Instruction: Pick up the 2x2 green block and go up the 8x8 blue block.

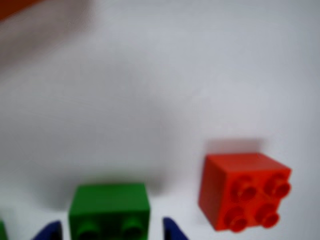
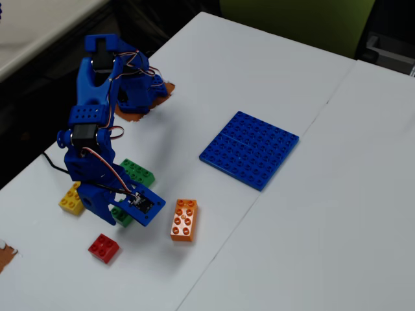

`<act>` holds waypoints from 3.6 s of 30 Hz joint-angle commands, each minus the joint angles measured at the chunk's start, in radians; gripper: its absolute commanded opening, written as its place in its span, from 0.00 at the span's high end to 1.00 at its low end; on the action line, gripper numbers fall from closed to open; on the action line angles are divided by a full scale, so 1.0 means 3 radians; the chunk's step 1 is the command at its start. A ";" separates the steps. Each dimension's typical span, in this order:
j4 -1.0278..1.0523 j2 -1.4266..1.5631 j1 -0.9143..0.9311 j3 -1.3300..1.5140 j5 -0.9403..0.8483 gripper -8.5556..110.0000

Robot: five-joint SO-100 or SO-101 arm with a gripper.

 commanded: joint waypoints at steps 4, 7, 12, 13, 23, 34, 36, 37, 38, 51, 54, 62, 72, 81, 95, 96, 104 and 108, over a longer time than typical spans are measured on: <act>0.0000 0.0041 0.0010 -0.0087 0.0036 0.75; -0.0015 0.0010 0.0020 -0.0082 0.0041 0.75; -0.0031 -0.0020 0.0031 -0.0082 0.0041 0.75; -0.0031 -0.0020 0.0031 -0.0082 0.0041 0.75; 0.0005 0.0015 0.0005 -0.0082 0.0159 0.81; 0.0675 0.0680 -0.0072 -0.0153 0.0399 0.86; 0.0931 0.0833 -0.0107 -0.0220 0.0501 0.86; 0.1084 0.0885 -0.0128 -0.0302 0.0573 0.86; 0.1248 0.0931 -0.0153 -0.0383 0.0644 0.86; 0.1841 0.2122 -0.0573 -0.0256 0.1145 0.86; 0.1841 0.2521 -0.0813 -0.0210 0.1253 0.86; 0.1846 0.3359 -0.1590 -0.0383 0.1723 0.87; 0.1652 0.3180 -0.2792 -0.1820 0.3022 0.88; 0.0793 0.2577 -0.3651 -0.2173 0.3947 0.91; 0.1560 0.1473 -0.3508 -0.2229 0.3937 0.92; 0.1718 0.1468 -0.3446 -0.2199 0.3794 0.92; 0.1820 0.1314 -0.3078 -0.1692 0.3068 0.92; 0.1820 0.1043 -0.2971 -0.1692 0.2848 0.92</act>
